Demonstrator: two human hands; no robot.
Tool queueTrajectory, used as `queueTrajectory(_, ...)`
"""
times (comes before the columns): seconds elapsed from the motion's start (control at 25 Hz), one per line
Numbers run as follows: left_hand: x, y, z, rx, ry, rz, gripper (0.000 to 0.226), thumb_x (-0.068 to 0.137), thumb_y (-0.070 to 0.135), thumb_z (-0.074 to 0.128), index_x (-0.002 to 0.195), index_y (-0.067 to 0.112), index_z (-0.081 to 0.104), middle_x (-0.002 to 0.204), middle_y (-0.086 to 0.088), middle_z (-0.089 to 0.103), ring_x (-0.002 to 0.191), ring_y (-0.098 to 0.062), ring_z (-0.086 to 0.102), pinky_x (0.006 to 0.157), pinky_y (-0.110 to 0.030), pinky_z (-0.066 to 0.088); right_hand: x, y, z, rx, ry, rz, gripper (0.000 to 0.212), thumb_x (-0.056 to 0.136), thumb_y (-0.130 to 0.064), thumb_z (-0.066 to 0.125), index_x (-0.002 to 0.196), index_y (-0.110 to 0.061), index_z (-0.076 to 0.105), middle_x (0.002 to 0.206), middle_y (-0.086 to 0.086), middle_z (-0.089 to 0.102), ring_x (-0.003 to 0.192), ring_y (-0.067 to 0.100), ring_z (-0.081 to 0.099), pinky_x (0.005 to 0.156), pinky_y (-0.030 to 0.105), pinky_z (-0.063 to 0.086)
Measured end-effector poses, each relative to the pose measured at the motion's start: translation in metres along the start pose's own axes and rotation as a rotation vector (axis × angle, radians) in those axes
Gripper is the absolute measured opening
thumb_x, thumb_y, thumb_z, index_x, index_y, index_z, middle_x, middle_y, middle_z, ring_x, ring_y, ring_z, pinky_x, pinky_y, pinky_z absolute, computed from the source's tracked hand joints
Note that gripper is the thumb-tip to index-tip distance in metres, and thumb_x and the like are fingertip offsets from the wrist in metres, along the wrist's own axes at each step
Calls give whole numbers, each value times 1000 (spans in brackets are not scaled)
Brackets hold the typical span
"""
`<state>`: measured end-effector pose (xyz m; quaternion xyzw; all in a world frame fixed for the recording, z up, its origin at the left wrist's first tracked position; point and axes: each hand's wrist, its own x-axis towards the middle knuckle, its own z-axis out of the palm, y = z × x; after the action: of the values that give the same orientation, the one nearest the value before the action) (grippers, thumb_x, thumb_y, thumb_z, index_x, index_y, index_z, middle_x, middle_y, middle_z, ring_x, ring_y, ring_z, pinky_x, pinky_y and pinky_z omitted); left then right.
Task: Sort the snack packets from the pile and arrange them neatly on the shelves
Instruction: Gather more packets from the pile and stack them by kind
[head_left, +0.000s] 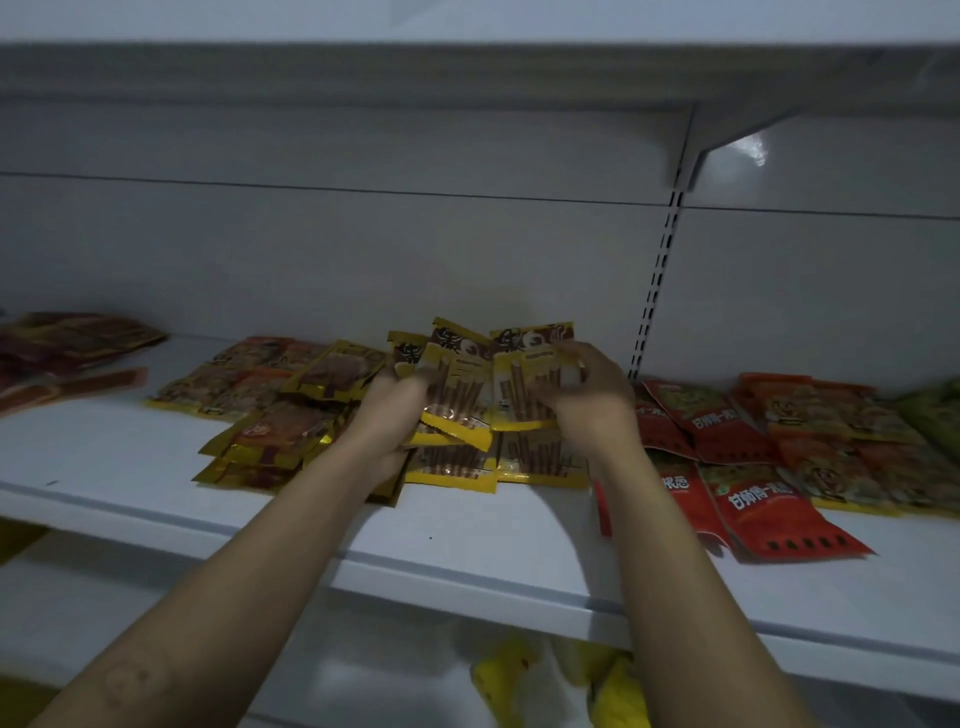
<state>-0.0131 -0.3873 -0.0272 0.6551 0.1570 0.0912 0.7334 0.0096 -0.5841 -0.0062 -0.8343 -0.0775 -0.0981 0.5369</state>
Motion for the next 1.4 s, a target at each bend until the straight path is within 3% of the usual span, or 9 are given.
queueTrajectory(0.16,-10,5,-16,102,66,35,42,84,35,65,121,14,62,108,-7,72,101,-30,67,92,-50,53,-10,25,10,-219,-19,36,46,88,-18,71,131,-16,56,124,8,63,100,23,61,71,18,38)
queueTrajectory(0.32,0,-7,-23,166,84,7,61,72,47,64,120,10,59,106,-10,70,98,-32,67,91,-50,54,-6,45,20,-462,-11,0,36,89,-22,65,124,-13,62,125,12,63,114,31,57,72,23,38)
queueTrajectory(0.48,0,-15,-25,142,56,3,37,88,37,65,104,3,66,100,-20,71,93,-39,68,88,-46,54,-14,53,26,-892,24,-10,26,91,-32,53,103,-15,68,108,13,65,105,36,55,78,34,42)
queueTrajectory(0.68,7,-25,-30,71,40,-38,66,69,54,68,113,6,58,106,-23,67,96,-39,67,90,-55,53,-28,22,35,-738,71,-138,34,93,-32,53,125,-28,64,122,11,64,114,34,58,94,41,45)
queueTrajectory(0.92,5,-24,-36,62,23,-43,66,72,55,69,119,12,52,112,-9,65,105,-28,63,94,-52,51,-37,31,48,-873,-131,-40,25,95,-47,46,106,-34,64,119,-2,62,115,27,53,93,42,39)
queueTrajectory(1.08,-1,-22,-34,29,24,-44,79,67,58,74,126,11,47,119,-8,61,109,-28,60,94,-52,52,-42,9,51,-528,78,-215,33,96,-42,49,121,-28,64,117,-1,65,109,24,60,87,34,45)
queueTrajectory(1.2,-6,-21,-36,-30,-24,-8,71,65,53,81,120,13,59,114,-7,69,105,-29,66,90,-52,55,-42,-9,66,-93,-82,-58,50,93,-43,61,140,-29,51,122,-9,64,110,11,59,89,29,48)
queueTrajectory(1.28,-8,-16,-38,-42,-78,38,54,75,47,79,117,16,65,110,-4,72,104,-25,68,92,-51,54,-40,-11,76,105,-68,2,51,87,-31,72,135,-26,56,116,-6,68,105,13,64,88,36,55)
queueTrajectory(1.4,-2,-9,-52,19,-17,-10,79,73,60,70,136,18,48,131,-2,60,120,-26,57,100,-53,47,-32,-8,73,273,41,96,42,83,-14,76,123,-19,62,104,-1,69,95,17,68,79,35,58)
